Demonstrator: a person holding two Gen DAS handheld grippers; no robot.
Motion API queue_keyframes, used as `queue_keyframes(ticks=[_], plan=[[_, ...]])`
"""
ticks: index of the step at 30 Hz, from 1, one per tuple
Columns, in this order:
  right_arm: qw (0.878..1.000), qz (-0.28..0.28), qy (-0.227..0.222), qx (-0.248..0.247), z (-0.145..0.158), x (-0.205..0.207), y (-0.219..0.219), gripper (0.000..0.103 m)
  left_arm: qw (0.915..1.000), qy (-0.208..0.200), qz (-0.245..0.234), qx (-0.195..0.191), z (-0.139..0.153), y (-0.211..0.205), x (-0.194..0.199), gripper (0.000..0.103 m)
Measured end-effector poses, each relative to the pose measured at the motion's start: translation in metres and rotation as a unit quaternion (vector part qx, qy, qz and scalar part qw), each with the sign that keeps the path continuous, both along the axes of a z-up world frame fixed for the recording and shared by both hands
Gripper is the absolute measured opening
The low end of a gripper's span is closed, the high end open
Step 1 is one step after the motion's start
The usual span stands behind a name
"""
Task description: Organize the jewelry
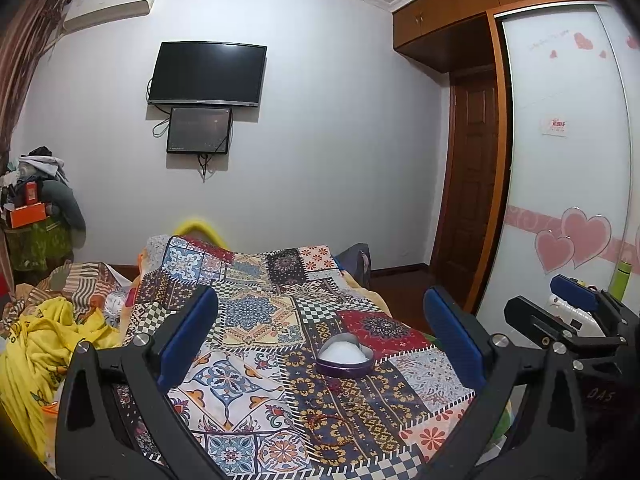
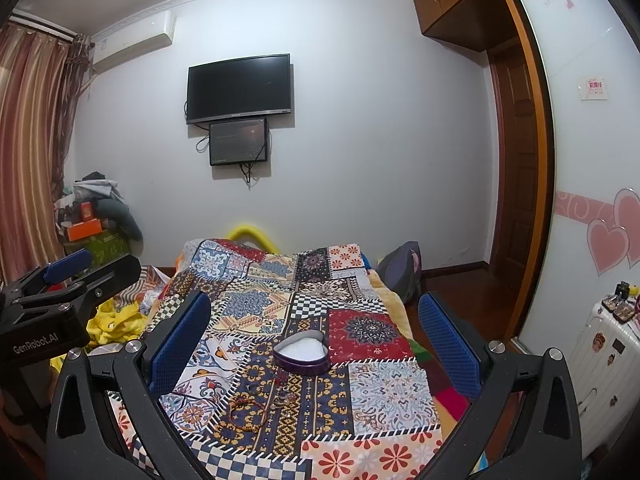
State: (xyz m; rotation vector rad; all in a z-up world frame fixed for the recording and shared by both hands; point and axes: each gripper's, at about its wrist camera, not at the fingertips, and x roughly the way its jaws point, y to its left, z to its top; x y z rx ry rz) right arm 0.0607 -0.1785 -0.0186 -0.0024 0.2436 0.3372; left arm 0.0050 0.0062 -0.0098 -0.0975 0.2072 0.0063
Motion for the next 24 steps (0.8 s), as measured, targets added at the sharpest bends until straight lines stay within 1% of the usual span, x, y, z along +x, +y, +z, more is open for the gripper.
queue_keyframes(ticks=[24], plan=[[1.0,0.0,0.0,0.001,0.0024,-0.0013,0.0004,0.103,1.0,0.0,-0.007,0.0,-0.0001,-0.0042,0.0012,0.103]])
